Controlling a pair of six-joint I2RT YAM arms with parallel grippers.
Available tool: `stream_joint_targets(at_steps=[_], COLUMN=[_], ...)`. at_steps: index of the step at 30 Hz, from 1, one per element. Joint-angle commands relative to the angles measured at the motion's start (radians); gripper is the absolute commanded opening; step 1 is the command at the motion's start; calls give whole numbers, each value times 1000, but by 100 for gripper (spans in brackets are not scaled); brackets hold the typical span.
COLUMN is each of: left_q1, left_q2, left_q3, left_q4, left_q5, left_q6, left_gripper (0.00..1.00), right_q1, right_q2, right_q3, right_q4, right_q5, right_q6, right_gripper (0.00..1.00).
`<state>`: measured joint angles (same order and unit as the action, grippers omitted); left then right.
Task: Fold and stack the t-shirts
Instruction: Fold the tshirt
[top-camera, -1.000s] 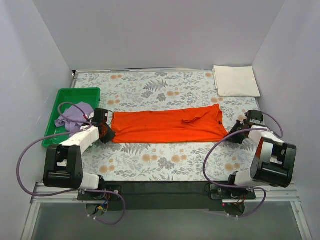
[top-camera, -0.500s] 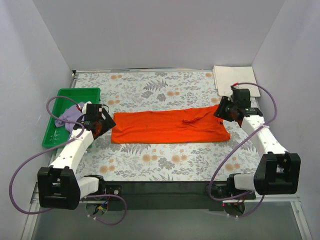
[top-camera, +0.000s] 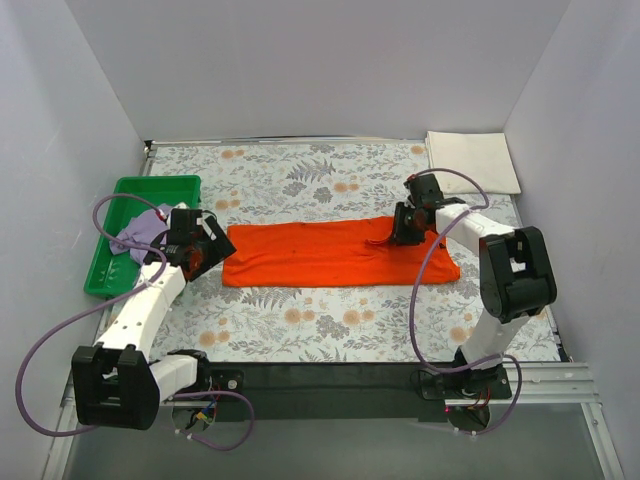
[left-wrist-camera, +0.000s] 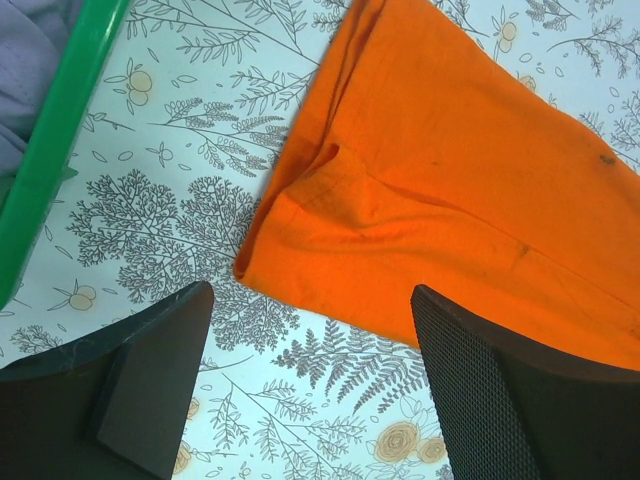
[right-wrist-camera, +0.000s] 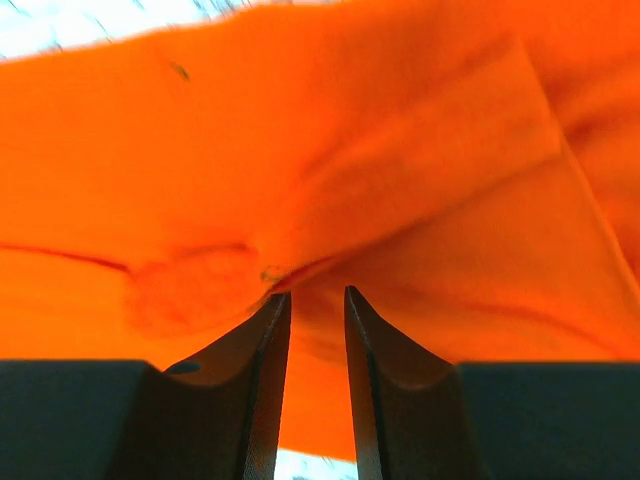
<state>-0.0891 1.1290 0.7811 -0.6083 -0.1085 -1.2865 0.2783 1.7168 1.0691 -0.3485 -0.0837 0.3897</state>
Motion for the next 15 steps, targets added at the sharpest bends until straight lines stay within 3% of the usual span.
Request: stream_joint_targets(at_steps=[1,15], left_q1=[-6,-9], left_q2=[-35,-40], left_q3=[32,20], left_q4=[-25,-38], left_q5=[29,78], left_q6=[4,-5], left_gripper=[74,74], right_q1=[15,33], right_q2=[44,257], right_q3=[112,353], right_q4=[49,39], right_q5=[-10,-43], right_q6=[-2,-8], right_gripper=[30,33])
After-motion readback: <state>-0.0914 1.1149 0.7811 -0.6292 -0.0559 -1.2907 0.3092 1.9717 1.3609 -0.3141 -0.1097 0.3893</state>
